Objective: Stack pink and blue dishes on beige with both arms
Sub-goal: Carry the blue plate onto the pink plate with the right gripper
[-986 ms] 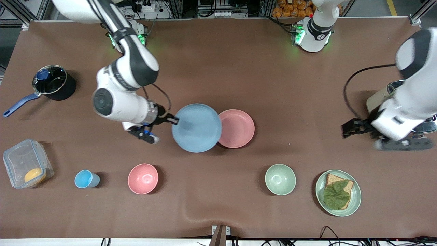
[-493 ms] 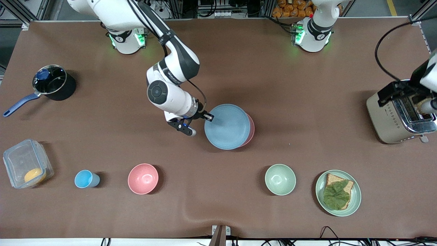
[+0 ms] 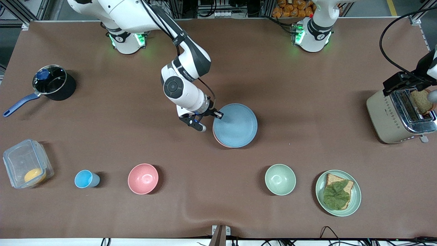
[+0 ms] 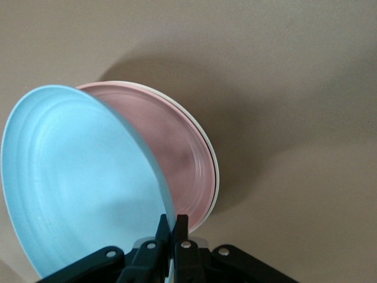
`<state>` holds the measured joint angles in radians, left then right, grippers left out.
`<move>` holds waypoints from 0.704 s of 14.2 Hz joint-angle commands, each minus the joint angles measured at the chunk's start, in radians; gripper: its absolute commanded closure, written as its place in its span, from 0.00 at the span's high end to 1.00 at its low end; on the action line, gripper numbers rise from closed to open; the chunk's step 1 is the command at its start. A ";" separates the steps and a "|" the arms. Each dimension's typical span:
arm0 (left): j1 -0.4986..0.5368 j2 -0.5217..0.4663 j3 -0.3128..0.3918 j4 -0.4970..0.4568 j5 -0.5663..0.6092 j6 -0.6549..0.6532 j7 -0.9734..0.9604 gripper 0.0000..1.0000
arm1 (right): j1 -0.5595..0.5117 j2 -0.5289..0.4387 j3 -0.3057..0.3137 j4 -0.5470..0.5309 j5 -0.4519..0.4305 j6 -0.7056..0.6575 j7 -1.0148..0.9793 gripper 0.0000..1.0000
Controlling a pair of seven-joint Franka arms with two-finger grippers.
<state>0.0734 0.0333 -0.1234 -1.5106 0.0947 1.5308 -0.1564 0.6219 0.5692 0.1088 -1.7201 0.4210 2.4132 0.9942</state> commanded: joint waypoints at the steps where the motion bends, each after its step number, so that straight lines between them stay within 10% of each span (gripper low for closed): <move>1: -0.014 -0.010 0.011 -0.011 -0.016 0.006 0.018 1.00 | 0.022 0.026 -0.012 0.001 0.022 0.038 0.018 0.00; 6: -0.006 -0.012 0.013 -0.011 -0.069 0.000 0.035 1.00 | 0.041 0.027 -0.014 -0.001 0.019 0.035 0.054 0.00; 7: -0.006 -0.013 0.013 -0.011 -0.069 -0.009 0.046 1.00 | 0.035 0.026 -0.015 -0.001 0.015 0.023 0.047 0.24; 8: -0.007 -0.013 0.013 -0.010 -0.067 -0.023 0.060 1.00 | 0.026 0.026 -0.015 -0.001 0.015 0.015 0.049 0.79; 9: -0.007 -0.013 0.011 -0.011 -0.067 -0.026 0.060 1.00 | 0.022 0.018 -0.018 -0.001 0.015 -0.003 0.049 1.00; 10: -0.009 -0.013 0.011 -0.011 -0.069 -0.026 0.060 1.00 | 0.012 0.002 -0.024 0.002 0.015 -0.038 0.046 1.00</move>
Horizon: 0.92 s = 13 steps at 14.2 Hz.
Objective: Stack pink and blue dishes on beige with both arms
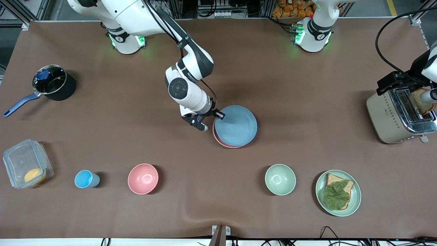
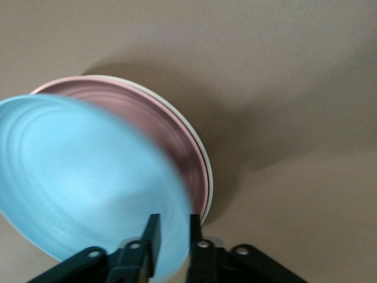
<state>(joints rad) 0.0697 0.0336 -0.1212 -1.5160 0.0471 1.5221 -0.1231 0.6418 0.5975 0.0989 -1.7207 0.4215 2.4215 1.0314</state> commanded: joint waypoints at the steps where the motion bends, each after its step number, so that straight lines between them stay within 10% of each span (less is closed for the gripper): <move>1: -0.005 -0.014 0.009 -0.007 -0.020 -0.017 0.026 1.00 | -0.030 -0.054 -0.025 0.010 0.003 -0.111 -0.002 1.00; 7: -0.004 -0.015 0.009 -0.012 -0.024 -0.017 0.025 1.00 | -0.362 -0.203 -0.044 0.012 -0.041 -0.499 -0.467 1.00; 13: -0.004 -0.015 0.009 -0.012 -0.026 -0.017 0.025 1.00 | -0.609 -0.342 -0.044 -0.088 -0.299 -0.587 -0.846 1.00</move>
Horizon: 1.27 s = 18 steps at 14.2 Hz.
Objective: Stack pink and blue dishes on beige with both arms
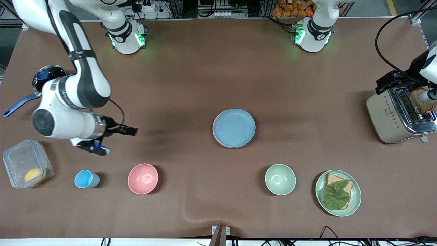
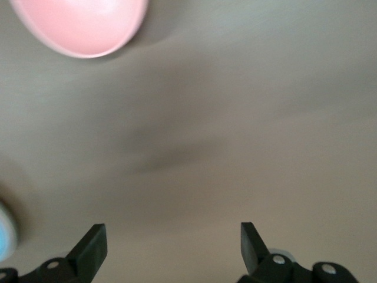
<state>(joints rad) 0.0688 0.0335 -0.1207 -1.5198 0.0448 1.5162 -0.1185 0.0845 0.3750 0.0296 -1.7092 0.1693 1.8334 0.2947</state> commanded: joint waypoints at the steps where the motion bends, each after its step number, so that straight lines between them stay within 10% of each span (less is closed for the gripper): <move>1: -0.003 -0.015 0.009 -0.008 -0.023 -0.011 0.020 1.00 | -0.084 -0.157 0.026 -0.116 -0.048 0.000 -0.185 1.00; 7: -0.001 -0.023 0.009 0.000 -0.025 -0.011 0.026 1.00 | -0.107 -0.385 0.024 -0.162 -0.159 -0.020 -0.345 1.00; 18: -0.001 -0.021 0.010 0.026 -0.043 -0.034 0.039 1.00 | -0.126 -0.376 0.026 0.160 -0.171 -0.327 -0.344 1.00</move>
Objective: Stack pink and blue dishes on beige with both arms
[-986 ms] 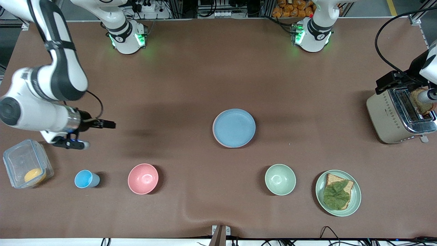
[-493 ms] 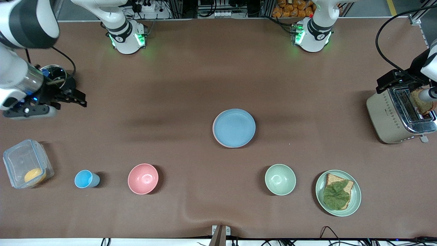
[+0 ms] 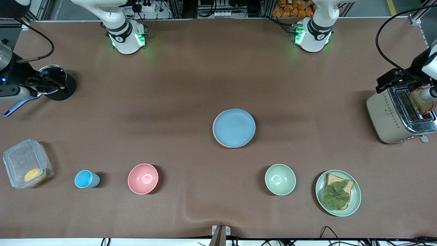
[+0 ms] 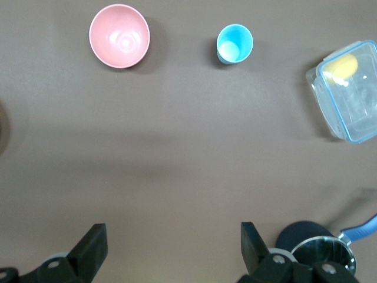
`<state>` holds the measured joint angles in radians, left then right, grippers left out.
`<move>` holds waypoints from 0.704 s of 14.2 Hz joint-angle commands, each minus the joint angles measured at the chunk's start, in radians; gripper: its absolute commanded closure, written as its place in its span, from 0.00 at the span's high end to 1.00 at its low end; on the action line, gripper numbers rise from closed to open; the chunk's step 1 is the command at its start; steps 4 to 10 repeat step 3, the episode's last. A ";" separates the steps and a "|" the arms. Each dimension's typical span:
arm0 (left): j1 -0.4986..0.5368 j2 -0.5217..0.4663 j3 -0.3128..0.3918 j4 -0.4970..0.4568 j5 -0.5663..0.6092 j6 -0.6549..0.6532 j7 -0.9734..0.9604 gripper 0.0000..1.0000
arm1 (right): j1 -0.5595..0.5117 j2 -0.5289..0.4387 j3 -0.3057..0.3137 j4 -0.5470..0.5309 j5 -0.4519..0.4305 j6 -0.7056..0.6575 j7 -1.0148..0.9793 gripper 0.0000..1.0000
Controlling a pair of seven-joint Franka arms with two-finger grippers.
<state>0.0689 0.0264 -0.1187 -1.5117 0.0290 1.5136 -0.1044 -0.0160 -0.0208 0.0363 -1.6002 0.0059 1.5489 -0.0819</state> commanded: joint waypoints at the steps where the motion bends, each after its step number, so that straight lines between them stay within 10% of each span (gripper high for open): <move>1: -0.001 -0.014 0.007 0.027 -0.029 -0.038 0.025 1.00 | -0.024 0.018 0.019 0.052 -0.006 -0.044 0.059 1.00; 10: -0.001 -0.014 0.008 0.036 -0.058 -0.044 0.025 1.00 | -0.025 0.018 0.019 0.049 -0.006 -0.036 0.086 1.00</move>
